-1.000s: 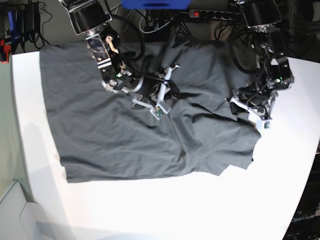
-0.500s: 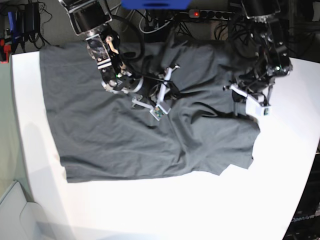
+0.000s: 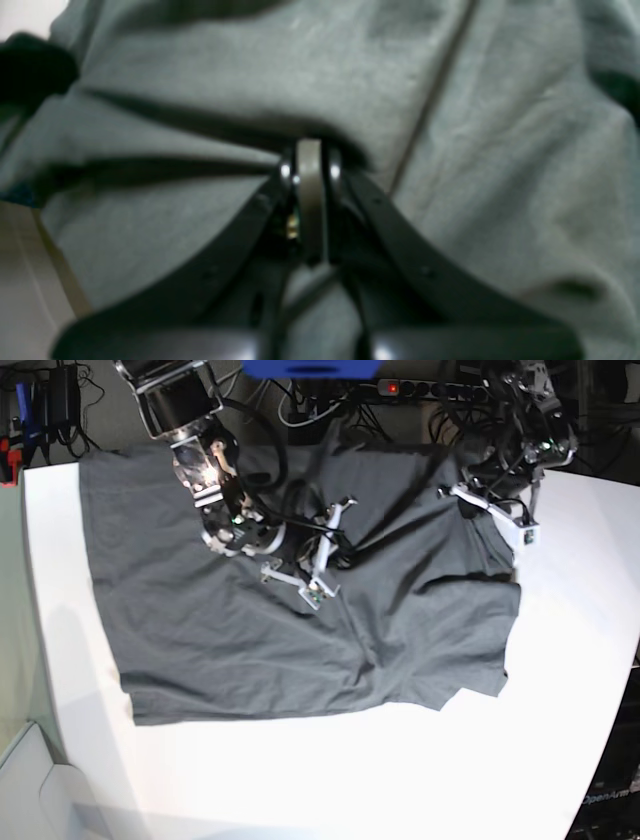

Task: Layout the t-shirt on the table in an organized manner, then fold the t-shirt properly
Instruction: 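Lift the grasped fabric toward the collar edge with the left gripper, then release the fabric and hold the left gripper near the shoulder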

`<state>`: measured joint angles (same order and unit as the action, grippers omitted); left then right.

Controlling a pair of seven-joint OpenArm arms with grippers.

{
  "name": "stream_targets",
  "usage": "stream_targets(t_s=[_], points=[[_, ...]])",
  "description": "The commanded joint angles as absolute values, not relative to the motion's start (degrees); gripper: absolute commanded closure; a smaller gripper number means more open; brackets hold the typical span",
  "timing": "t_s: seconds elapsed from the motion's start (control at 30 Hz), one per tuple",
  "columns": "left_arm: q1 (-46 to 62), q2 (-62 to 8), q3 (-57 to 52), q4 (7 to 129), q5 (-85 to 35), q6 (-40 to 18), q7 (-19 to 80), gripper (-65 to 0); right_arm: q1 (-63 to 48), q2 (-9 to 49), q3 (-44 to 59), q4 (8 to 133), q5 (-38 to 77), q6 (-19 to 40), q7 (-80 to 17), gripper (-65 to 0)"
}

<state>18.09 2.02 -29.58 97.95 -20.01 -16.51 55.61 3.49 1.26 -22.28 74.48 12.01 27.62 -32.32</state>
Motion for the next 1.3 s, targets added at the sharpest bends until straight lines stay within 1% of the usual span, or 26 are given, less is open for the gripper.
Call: stream_targets(t_s=[0.0, 0.33, 0.53, 0.7, 0.87, 1.03, 1.27], points=[[17.8, 1.7, -30.0, 99.5, -19.9, -16.7, 56.7, -0.9, 4.1, 1.4, -22.1, 74.9, 10.5, 26.5, -33.6, 0.0], [18.3, 1.7, -30.0, 109.9, -19.9, -16.4, 58.1, -0.9, 4.2, 1.4, -22.1, 74.9, 10.5, 26.5, -33.6, 0.0], [17.7, 1.7, -30.1, 113.7, -20.1, -16.5, 63.6, -0.9, 4.2, 1.5, -22.1, 74.9, 10.5, 26.5, -33.6, 0.0], [18.2, 1.5, -30.1, 114.1, -24.0, -16.4, 65.7, -0.9, 4.2, 1.5, -22.1, 74.9, 10.5, 26.5, -33.6, 0.0], [18.4, 1.4, -30.1, 113.7, -23.3, -16.4, 65.9, -0.9, 4.3, 1.5, -22.1, 74.9, 10.5, 26.5, -33.6, 0.0], [19.4, 1.6, -32.9, 113.5, -23.2, -16.4, 65.8, -0.9, 5.1, 1.6, -22.1, 74.8, 10.5, 26.5, -33.6, 0.0], [21.7, 1.7, -32.9, 113.5, -23.2, -16.4, 65.9, -0.9, 5.1, 1.5, -22.1, 74.9, 10.5, 26.5, -33.6, 0.0]])
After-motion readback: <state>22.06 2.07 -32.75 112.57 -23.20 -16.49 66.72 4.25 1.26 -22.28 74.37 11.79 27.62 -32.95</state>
